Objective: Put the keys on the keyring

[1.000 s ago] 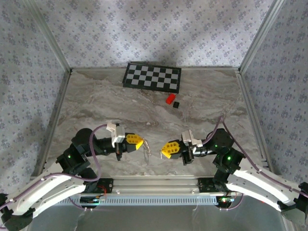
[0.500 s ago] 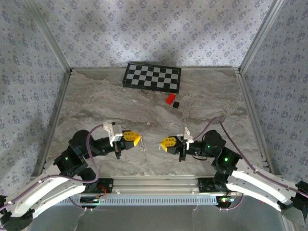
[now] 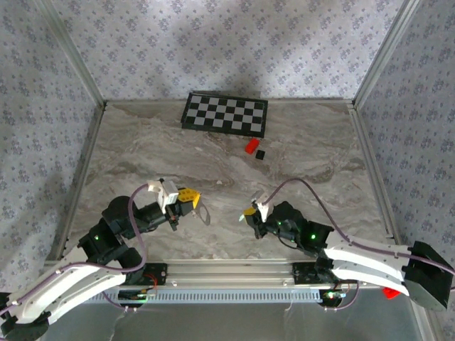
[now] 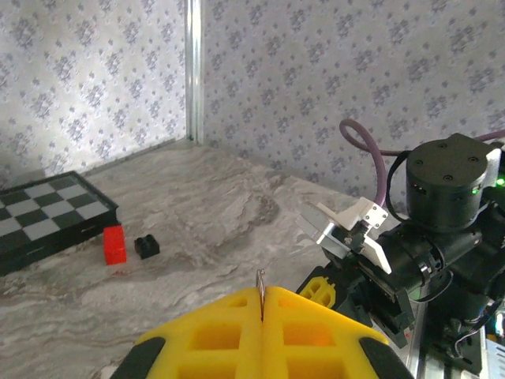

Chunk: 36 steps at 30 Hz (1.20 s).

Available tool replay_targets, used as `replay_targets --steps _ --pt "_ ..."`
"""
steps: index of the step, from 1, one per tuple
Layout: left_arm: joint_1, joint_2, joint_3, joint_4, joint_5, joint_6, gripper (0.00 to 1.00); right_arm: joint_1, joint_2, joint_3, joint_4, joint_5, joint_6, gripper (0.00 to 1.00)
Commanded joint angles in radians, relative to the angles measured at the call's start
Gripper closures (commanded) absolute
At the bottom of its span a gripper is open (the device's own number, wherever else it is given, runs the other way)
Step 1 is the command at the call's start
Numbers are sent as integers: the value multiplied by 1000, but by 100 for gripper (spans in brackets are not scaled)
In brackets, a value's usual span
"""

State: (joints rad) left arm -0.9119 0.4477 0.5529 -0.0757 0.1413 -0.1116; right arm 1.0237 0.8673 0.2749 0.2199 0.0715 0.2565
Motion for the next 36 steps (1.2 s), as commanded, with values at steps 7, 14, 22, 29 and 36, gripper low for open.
replay_targets --steps 7,14,22,29,36 --pt "-5 -4 -10 36 -31 27 100 12 92 -1 -39 96 157 100" --pt "-5 -8 -14 38 -25 29 100 15 157 -11 -25 88 226 100" --pt "-6 -29 -21 34 -22 31 100 24 223 -8 -23 70 286 100" --pt "-5 -36 -21 33 -21 38 100 25 220 -6 -99 62 323 100" --pt "-5 -39 -18 34 -22 45 100 21 182 5 -184 57 336 85"
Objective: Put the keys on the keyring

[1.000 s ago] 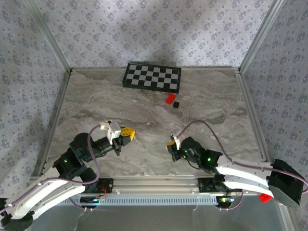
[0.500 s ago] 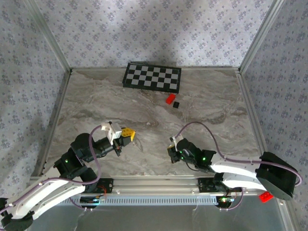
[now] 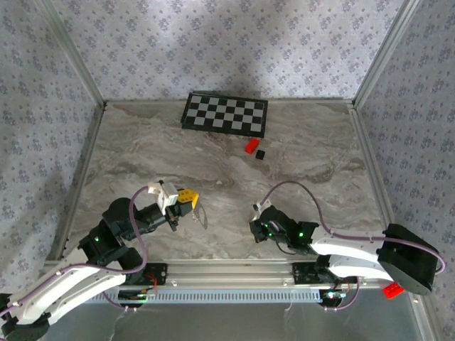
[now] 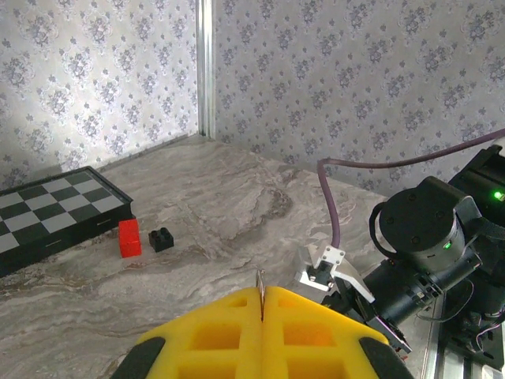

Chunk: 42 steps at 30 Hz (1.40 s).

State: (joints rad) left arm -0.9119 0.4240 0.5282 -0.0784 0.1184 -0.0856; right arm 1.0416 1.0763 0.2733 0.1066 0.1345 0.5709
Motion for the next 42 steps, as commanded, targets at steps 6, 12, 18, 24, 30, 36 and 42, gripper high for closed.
replay_targets --steps 6,12,18,24,30,36,42 --pt "-5 -19 9 37 1 19 100 -13 -117 67 -265 -52 19 70" --pt "-6 -22 9 31 4 12 100 -81 -178 204 -543 -98 -22 58" --pt "-5 -23 13 12 -7 6 100 -125 -16 395 -746 -125 -142 57" --pt "-7 -22 19 -28 -56 -8 100 -81 185 568 -876 -93 -234 59" --pt "-6 -22 18 -55 -106 -10 100 -39 340 655 -892 -73 -252 61" --pt "-6 -14 10 -48 -123 -4 100 -9 428 682 -864 -61 -253 63" --pt "-5 -25 6 -45 -126 -6 100 7 488 689 -841 -52 -253 64"
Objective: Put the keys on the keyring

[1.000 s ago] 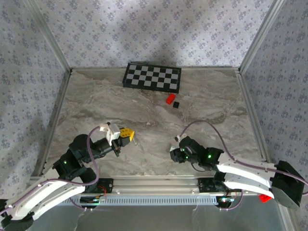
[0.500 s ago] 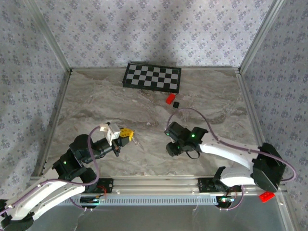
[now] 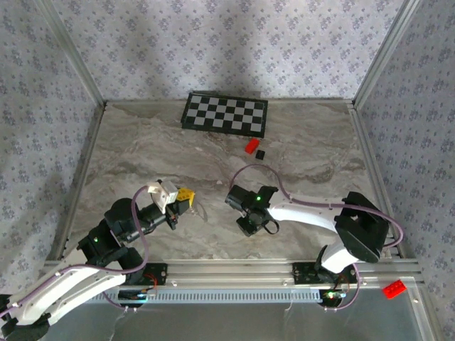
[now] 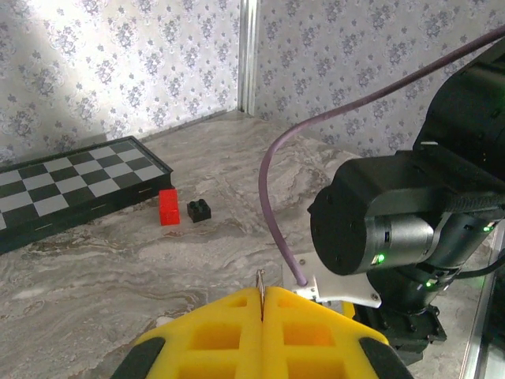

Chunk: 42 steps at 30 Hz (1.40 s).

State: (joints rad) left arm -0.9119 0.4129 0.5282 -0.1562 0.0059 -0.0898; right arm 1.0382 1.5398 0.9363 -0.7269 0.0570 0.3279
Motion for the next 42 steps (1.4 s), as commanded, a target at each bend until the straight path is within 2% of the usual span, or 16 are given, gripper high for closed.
replay_targets --steps 1,21,32,42 --pt "-6 -14 6 33 -14 -2 100 11 31 28 -7 30 -10 64" --pt "-5 -19 1 32 -17 -6 100 14 104 33 18 46 -32 72" --pt "-6 -26 -2 33 -17 -7 100 7 88 26 10 64 -35 74" --pt "-5 -26 -2 32 -17 -7 100 3 82 25 20 67 -33 82"
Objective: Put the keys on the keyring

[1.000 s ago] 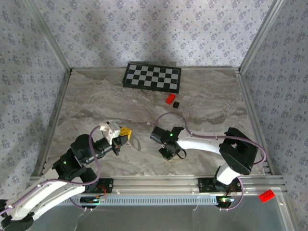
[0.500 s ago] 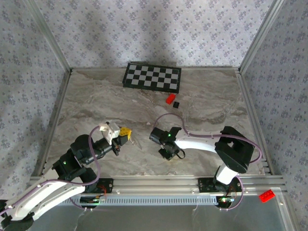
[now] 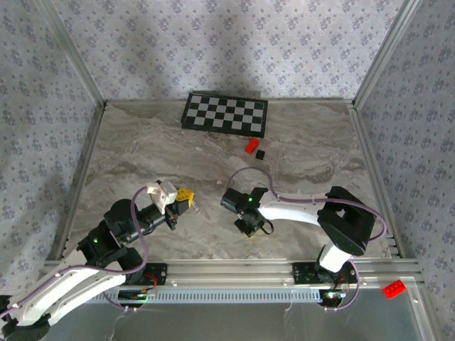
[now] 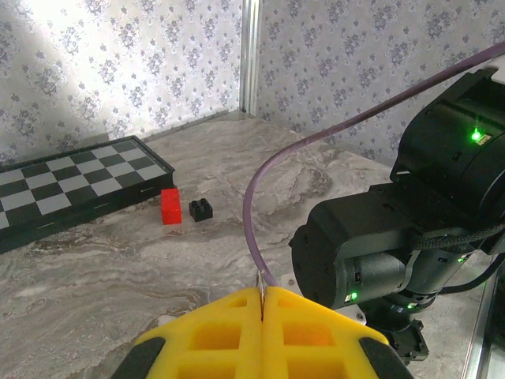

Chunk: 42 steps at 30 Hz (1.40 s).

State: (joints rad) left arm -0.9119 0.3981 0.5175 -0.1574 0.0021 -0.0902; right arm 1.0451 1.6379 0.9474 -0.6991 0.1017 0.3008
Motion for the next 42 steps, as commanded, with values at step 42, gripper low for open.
replay_targets --steps 42 --pt "-6 -12 15 30 -5 -6 100 -43 -24 -28 43 -23 -6 79"
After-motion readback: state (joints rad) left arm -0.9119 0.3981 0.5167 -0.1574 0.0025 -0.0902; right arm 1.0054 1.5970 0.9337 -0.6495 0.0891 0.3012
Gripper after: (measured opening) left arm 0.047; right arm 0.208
